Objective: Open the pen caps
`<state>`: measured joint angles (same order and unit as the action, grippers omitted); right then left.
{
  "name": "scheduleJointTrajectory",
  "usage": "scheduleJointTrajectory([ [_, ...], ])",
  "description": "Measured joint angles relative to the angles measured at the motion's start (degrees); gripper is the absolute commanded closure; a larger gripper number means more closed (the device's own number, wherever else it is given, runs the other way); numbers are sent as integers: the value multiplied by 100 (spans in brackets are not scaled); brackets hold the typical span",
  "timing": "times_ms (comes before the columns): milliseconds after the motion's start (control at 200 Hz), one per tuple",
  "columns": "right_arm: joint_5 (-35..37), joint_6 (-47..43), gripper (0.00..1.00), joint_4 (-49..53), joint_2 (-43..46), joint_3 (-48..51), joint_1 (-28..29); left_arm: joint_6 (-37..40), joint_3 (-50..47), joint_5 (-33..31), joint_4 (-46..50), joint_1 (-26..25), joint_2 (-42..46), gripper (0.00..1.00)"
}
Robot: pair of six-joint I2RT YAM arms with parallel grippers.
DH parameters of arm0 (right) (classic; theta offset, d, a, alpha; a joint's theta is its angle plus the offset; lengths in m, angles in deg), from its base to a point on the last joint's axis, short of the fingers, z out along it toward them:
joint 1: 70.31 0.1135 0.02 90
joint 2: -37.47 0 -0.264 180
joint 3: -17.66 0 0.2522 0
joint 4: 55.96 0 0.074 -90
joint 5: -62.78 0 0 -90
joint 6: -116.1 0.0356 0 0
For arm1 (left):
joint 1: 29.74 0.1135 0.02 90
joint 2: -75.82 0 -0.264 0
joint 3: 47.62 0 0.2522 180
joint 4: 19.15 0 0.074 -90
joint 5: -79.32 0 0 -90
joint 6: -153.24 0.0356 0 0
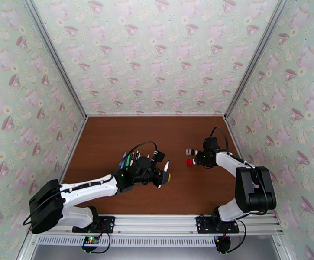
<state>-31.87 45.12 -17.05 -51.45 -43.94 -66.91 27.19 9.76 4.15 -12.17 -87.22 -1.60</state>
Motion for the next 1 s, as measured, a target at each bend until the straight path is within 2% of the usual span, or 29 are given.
scheduleJointTrajectory([
  [671, 328, 0, 81, 74, -20, -15, 240, 0, 0, 2, 0, -11, 0, 89],
  [791, 446, 4, 84, 420, 20, -85, 273, 0, 0, 4, -31, -11, -11, 89],
  [997, 507, 17, 84, 1355, 17, -627, 291, 2, 0, 146, -192, -11, -168, 89],
])
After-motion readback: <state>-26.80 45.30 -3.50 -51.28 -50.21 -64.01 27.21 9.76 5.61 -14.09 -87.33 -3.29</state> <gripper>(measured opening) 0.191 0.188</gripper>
